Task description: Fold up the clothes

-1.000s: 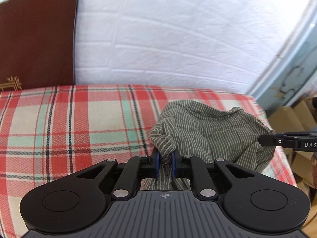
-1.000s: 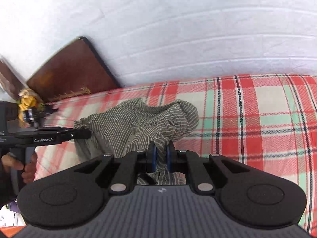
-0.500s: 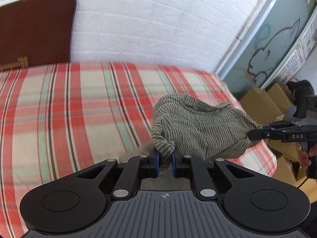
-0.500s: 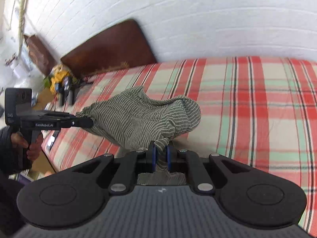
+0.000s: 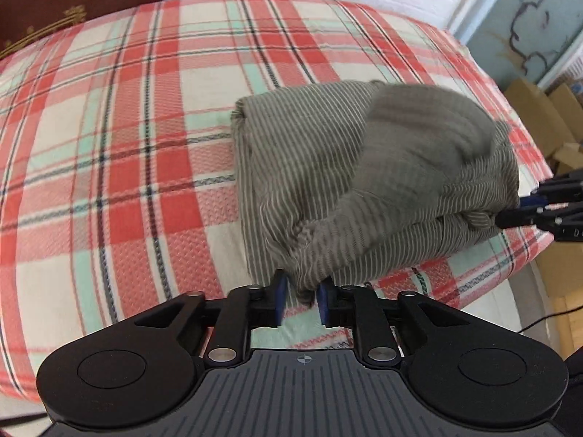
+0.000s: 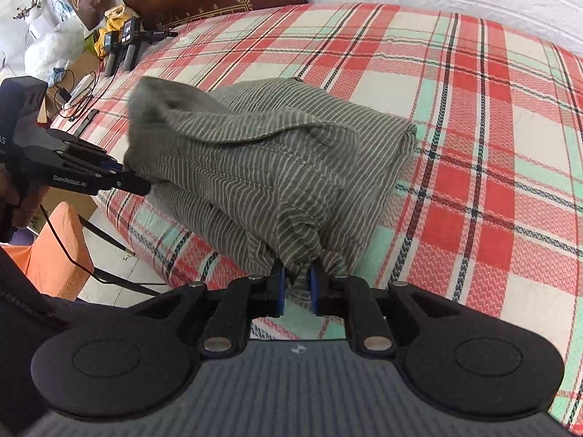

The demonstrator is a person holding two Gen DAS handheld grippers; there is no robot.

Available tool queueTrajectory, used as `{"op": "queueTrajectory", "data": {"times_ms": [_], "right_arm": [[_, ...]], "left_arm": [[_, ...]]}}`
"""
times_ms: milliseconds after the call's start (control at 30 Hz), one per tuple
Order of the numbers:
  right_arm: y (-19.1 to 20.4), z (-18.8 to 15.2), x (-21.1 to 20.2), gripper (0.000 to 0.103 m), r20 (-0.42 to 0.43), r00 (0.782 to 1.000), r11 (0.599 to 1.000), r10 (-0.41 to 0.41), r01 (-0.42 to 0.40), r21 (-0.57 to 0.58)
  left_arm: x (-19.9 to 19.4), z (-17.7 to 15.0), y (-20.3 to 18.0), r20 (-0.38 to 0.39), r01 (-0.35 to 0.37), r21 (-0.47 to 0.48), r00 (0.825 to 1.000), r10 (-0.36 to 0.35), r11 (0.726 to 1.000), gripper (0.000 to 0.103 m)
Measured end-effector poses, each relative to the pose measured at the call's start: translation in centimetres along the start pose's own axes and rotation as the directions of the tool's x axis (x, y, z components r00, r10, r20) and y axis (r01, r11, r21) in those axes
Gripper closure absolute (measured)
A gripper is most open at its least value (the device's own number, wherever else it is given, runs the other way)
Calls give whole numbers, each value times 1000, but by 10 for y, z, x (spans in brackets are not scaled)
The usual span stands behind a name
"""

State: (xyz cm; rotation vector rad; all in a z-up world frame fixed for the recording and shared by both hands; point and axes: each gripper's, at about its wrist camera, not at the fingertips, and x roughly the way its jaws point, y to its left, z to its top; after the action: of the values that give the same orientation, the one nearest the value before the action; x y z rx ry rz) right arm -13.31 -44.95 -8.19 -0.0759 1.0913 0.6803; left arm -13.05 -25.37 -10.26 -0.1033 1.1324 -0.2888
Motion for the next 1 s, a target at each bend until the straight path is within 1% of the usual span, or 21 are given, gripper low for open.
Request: {"op": "queueTrajectory", "data": {"times_ms": [33, 67, 100, 133, 167, 233, 300, 400, 433, 500, 567, 600, 667, 800, 867, 933, 967, 1000], "right_arm": [[0, -1, -2, 81, 2, 1000, 1000, -2, 2, -4], [0, -2, -6, 76, 3, 1000, 1000, -3, 3, -8], [0, -3, -10, 75, 5, 1000, 1000, -4, 4, -12], [-2, -4, -15, 73, 7, 1000, 1000, -3, 3, -12], [-5, -4, -20, 69, 11, 1000, 1000, 1, -1, -12], [-9, -2, -33, 67, 33, 999, 1000, 20, -20, 2], [-15, 2, -46, 67, 78, 996, 998, 45, -48, 39], [-24, 12, -65, 67, 178, 982, 987, 67, -92, 134], [-28, 16, -68, 67, 212, 975, 979, 72, -110, 172], [-31, 29, -64, 65, 253, 965, 967, 73, -130, 218], [-29, 44, -52, 65, 273, 958, 961, 87, -154, 232], [-26, 52, -44, 65, 275, 957, 959, 94, -162, 234], [-19, 60, -21, 65, 256, 960, 954, 111, -175, 245], [-1, 47, 19, 66, 119, 985, 959, 124, -150, 240], [9, 29, 28, 66, 47, 994, 972, 103, -110, 208], [11, 8, 33, 66, -8, 995, 973, 95, -91, 214], [10, 0, 32, 66, -21, 995, 969, 102, -94, 230], [8, -4, 27, 66, -13, 994, 963, 110, -103, 250]], "left_arm": [[-6, 0, -1, 10, 1, -10, 1000, -1, 1000, 68], [-12, 1, -1, 21, 1, -16, 1000, -1, 1000, 64], [-18, 1, -2, 30, 1, -20, 1000, -1, 1000, 59], [-25, 1, -3, 40, 1, -24, 999, 0, 1000, 56], [-31, 1, -4, 50, -1, -26, 999, 2, 1000, 52], [-43, 2, -7, 63, 7, -22, 998, -6, 1000, 50], [-55, 3, -11, 72, 14, -16, 997, -13, 1000, 49], [-71, 7, -10, 97, 22, -35, 995, -19, 999, 47], [-71, 12, -10, 116, 29, -47, 993, -24, 998, 46], [-71, 23, -10, 152, 43, -65, 988, -32, 997, 44], [-57, 32, -10, 175, 55, -57, 984, -44, 997, 42], [-46, 36, -15, 170, 67, -51, 984, -57, 996, 40], [-28, 43, -22, 158, 86, -41, 984, -79, 995, 40], [-21, 33, -21, 132, 94, -36, 987, -88, 995, 40], [-18, 28, -21, 119, 98, -33, 989, -93, 995, 40], [-15, 23, -20, 105, 102, -31, 990, -98, 994, 40], [-13, 20, -20, 99, 104, -30, 990, -100, 994, 40], [-11, 18, -20, 92, 106, -28, 990, -103, 994, 40]]}}
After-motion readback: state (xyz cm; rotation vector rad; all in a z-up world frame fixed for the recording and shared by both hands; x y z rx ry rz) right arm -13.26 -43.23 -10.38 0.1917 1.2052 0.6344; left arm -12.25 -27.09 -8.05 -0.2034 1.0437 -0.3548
